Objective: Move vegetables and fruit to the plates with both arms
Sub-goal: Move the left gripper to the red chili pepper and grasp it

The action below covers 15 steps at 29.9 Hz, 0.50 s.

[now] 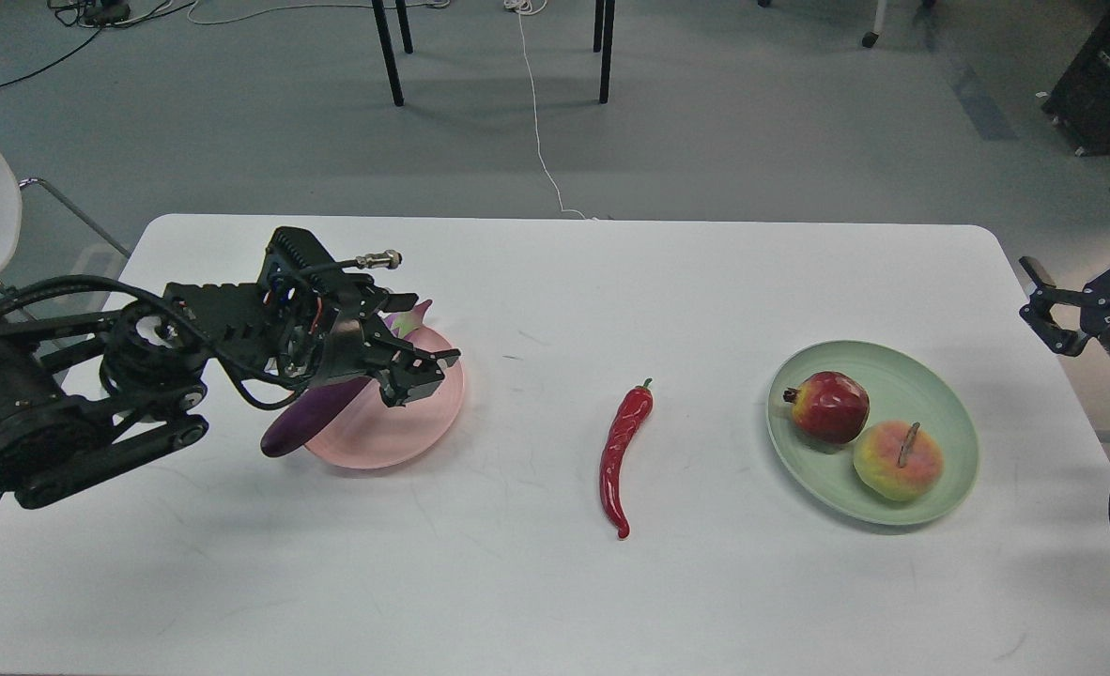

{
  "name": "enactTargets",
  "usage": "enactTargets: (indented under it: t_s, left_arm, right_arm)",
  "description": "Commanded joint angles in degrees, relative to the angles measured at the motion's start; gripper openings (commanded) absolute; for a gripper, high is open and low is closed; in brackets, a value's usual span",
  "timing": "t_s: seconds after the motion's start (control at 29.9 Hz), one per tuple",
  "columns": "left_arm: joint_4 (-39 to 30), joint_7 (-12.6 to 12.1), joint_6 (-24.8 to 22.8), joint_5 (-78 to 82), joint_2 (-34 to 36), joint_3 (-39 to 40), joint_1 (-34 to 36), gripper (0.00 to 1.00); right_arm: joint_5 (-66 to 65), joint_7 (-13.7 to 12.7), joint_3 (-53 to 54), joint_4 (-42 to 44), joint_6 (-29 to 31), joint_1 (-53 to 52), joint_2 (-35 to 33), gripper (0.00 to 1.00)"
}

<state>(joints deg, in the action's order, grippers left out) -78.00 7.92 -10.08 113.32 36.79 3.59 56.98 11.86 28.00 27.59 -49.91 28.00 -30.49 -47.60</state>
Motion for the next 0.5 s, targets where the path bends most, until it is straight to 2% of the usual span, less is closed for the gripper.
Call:
enactTargets:
  t_s: [0.0, 0.1, 0.2, 0.27, 0.47]
  left_arm:
    - [-0.3, -0.3, -0.5, 0.2, -6.2, -0.3, 0.1, 0.81]
    - [1.1, -1.0, -2.1, 0.4, -11.9, -0.8, -0.3, 0.81]
    - [4.4, -4.5, -4.1, 0.4, -17.4, -0.9, -0.8, 0.81]
    - [6.1, -6.0, -4.6, 0.4, -20.0, -1.0, -0.9, 0.81]
    - [9.9, -6.2, -4.9, 0.4, -24.4, -1.1, -0.9, 0.81]
  right_arm:
    - [-0.1, 0.0, 0.0, 0.1, 0.0, 0.0, -0.1, 0.99]
    - [-0.2, 0.0, 0.0, 0.3, 0.0, 0.0, -0.2, 0.99]
    - [-0.2, 0.0, 0.0, 0.3, 0.0, 0.0, -0.4, 0.99]
    - [-0.2, 0.0, 0.0, 0.3, 0.0, 0.0, -0.6, 0.99]
    - [-0.2, 0.0, 0.0, 0.3, 0.0, 0.0, -0.7, 0.99]
